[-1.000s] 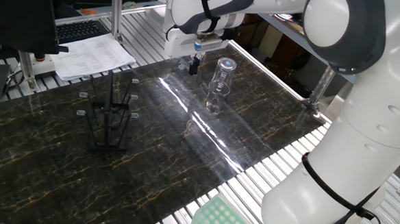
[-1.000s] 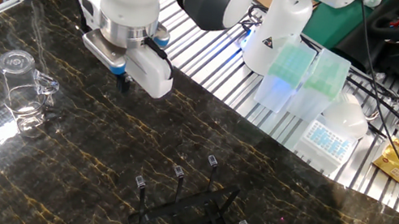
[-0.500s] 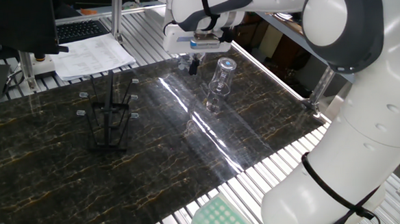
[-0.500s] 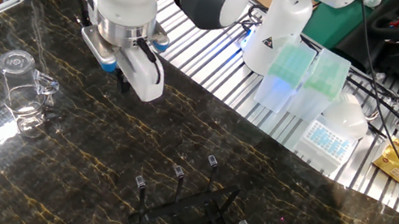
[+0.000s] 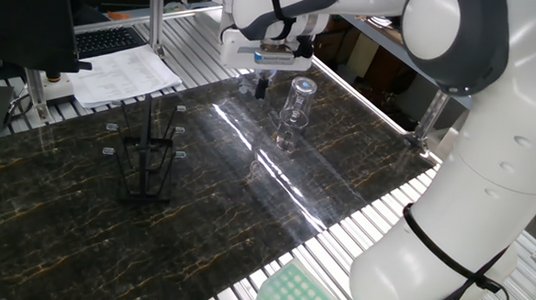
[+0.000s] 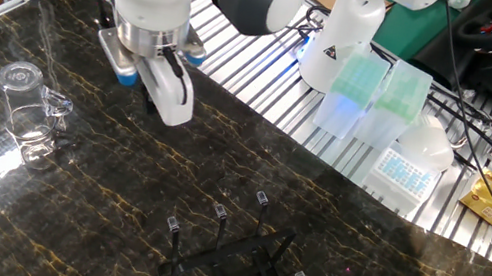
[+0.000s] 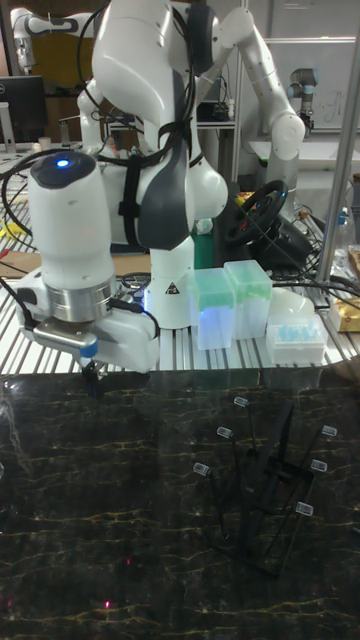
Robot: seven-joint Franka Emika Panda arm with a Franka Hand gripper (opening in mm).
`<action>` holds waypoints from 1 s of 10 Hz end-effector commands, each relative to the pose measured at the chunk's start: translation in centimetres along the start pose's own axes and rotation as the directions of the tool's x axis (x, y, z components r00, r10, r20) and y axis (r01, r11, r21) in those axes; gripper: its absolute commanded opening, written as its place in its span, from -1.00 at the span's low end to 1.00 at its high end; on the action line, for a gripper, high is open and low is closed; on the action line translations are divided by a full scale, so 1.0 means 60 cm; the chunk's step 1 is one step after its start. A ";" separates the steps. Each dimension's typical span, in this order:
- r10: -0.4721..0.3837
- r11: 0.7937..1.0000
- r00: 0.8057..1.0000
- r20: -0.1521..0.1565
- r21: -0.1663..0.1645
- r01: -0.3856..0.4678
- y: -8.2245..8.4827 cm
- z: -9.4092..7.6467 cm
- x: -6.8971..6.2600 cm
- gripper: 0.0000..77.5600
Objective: Put the cup on the cup rack
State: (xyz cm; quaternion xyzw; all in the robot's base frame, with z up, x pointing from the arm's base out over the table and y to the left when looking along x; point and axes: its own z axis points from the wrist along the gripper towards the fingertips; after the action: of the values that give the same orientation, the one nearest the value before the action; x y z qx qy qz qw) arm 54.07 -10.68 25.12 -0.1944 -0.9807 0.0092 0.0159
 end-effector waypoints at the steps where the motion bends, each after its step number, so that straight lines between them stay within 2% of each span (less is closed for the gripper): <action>1: -0.004 1.000 1.000 0.004 0.005 0.004 -0.033 0.011 -0.033 -1.00; 3: -0.007 0.999 1.000 0.020 0.033 0.006 -0.051 0.020 -0.044 -1.00; 5: -0.005 1.000 1.000 0.021 0.030 0.004 -0.065 0.024 -0.057 -1.00; 7: 0.018 0.997 0.997 0.070 0.069 -0.023 -0.075 0.036 -0.073 -1.00; 8: 0.020 0.997 0.996 0.083 0.078 -0.027 -0.077 0.039 -0.077 -1.00; 10: 0.020 0.997 0.995 0.096 0.076 -0.027 -0.082 0.052 -0.093 -1.00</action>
State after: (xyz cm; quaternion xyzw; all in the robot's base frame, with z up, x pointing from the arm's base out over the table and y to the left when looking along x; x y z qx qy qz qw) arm 55.75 -15.82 23.03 -0.1962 -0.9800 0.0334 0.0057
